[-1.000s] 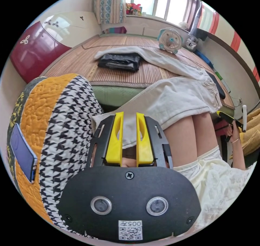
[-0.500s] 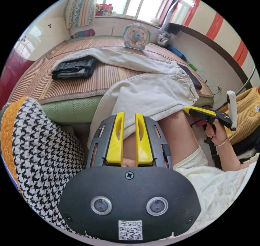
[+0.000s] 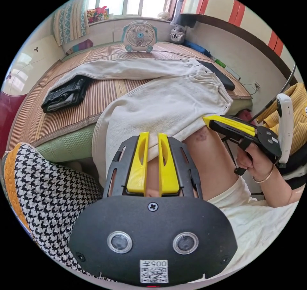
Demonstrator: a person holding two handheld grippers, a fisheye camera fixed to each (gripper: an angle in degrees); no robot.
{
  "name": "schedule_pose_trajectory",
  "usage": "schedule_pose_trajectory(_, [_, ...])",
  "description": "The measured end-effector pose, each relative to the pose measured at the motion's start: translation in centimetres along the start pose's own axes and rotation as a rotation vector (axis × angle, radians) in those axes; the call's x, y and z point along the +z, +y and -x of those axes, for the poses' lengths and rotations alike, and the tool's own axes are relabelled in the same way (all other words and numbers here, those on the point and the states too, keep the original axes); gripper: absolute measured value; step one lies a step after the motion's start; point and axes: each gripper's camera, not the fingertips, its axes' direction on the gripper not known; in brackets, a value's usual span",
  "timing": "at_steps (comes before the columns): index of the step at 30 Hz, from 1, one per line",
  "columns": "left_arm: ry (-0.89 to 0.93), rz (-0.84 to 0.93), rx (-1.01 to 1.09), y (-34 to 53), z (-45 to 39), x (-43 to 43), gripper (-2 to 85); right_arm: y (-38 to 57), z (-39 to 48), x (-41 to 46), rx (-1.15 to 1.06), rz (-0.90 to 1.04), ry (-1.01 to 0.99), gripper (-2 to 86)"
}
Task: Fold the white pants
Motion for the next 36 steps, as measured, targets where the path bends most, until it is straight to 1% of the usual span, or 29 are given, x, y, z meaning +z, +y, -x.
schedule_pose_trajectory(2, [-0.022,-0.015,0.005,-0.2,-0.7,-0.5,5.3,-0.3,0.3,-0.2,-0.011,0.005,0.001,-0.9])
schedule_pose_trajectory(6, [-0.131,-0.043,0.065,-0.3,-3.5,-1.3,5.2,-0.2,0.8,-0.7,-0.011,0.0,0.009,-0.9])
schedule_pose_trajectory(8, [-0.149,-0.043,0.069,-0.5,-4.3,-1.3,5.2,-0.2,1.1,-1.1,-0.018,-0.004,0.028,-0.9])
schedule_pose_trajectory(13, [-0.121,-0.035,0.058,-1.0,-4.5,-1.4,5.2,-0.6,1.6,-1.6,-0.024,0.005,0.04,-0.9])
schedule_pose_trajectory(18, [-0.144,-0.045,0.077,-0.7,-5.2,-1.7,5.2,-1.1,2.2,-2.0,-0.035,0.023,0.032,-0.9])
schedule_pose_trajectory(24, [-0.076,-0.051,0.045,-0.8,-4.5,-2.1,5.2,-1.9,2.5,-2.5,-0.04,0.049,0.038,-0.9])
schedule_pose_trajectory(36, [-0.042,-0.03,0.042,-0.5,-5.0,-3.2,5.1,-0.8,3.5,-3.1,-0.033,0.002,0.095,-0.9])
